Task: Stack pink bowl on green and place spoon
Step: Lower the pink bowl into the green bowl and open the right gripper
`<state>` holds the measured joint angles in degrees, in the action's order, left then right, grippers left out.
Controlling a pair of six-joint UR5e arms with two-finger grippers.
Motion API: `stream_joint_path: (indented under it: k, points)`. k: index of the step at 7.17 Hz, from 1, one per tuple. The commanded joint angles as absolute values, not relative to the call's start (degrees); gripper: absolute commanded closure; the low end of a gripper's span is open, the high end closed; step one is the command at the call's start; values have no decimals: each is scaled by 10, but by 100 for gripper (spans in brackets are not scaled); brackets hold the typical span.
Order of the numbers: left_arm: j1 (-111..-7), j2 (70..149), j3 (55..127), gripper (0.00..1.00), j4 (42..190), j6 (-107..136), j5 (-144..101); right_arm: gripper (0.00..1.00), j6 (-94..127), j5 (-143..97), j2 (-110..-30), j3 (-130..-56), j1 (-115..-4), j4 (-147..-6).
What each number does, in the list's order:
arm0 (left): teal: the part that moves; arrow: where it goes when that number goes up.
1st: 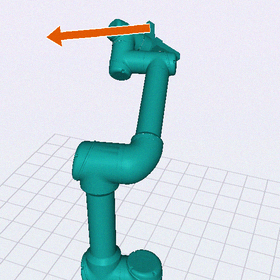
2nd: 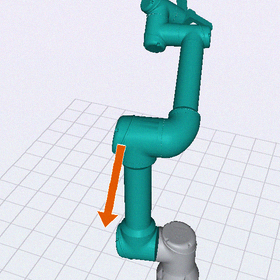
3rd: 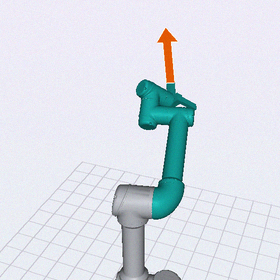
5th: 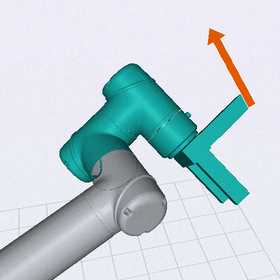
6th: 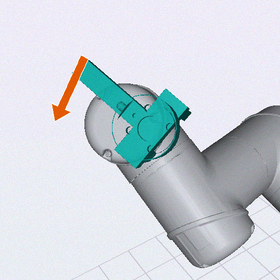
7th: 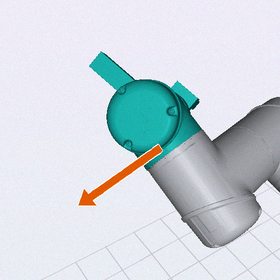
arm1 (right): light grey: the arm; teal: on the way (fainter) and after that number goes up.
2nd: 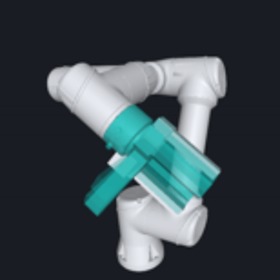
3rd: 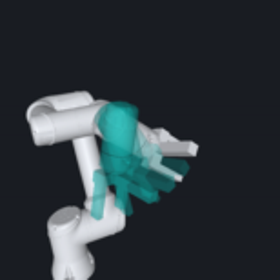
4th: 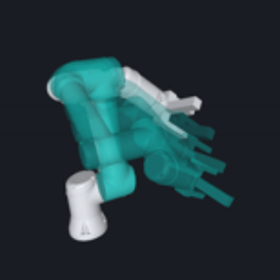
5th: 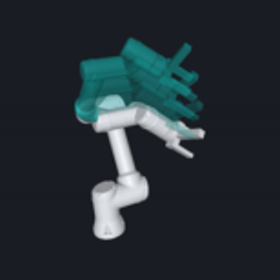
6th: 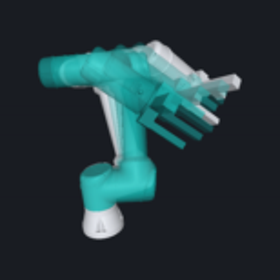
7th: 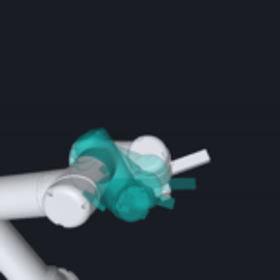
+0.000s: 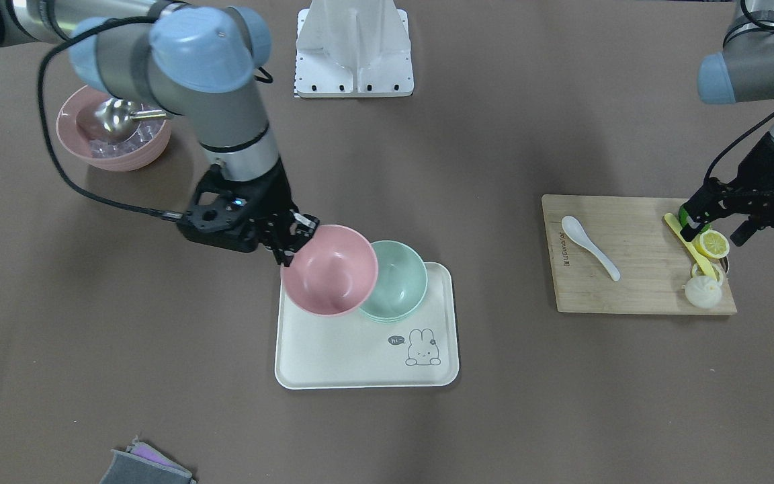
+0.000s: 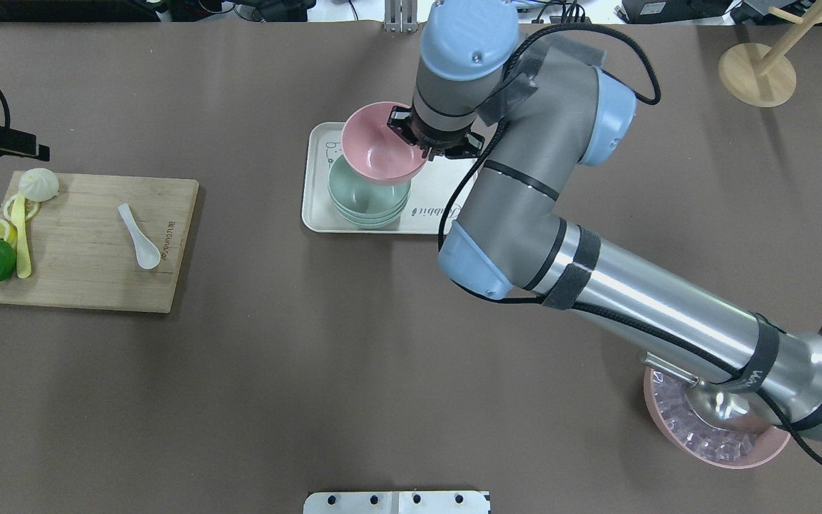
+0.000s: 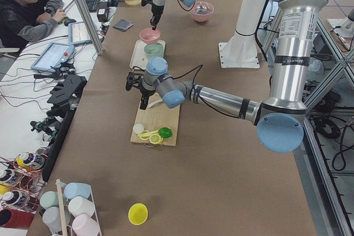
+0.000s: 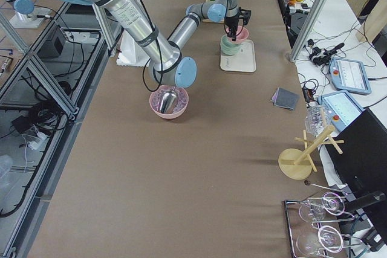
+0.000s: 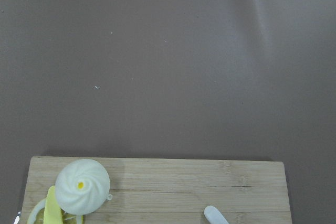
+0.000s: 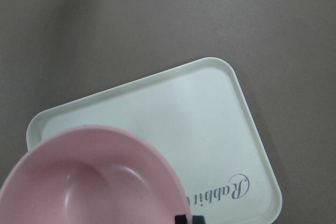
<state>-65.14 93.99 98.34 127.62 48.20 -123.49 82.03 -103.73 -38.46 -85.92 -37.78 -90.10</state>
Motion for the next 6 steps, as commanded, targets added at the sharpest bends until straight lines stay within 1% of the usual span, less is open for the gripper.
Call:
stream_joint_path:
  k: [1, 3, 6]
  points:
    - [-650, 940, 978, 0, 1277, 481, -1235, 100, 813, -1003, -377, -839, -337, -898]
    - [-649, 940, 977, 0, 1285, 482, -1235, 100, 811, -993, -379, -796, -331, -834]
    - [-647, 939, 977, 0, 1285, 482, -1235, 100, 806, -993, -377, -795, -333, -831]
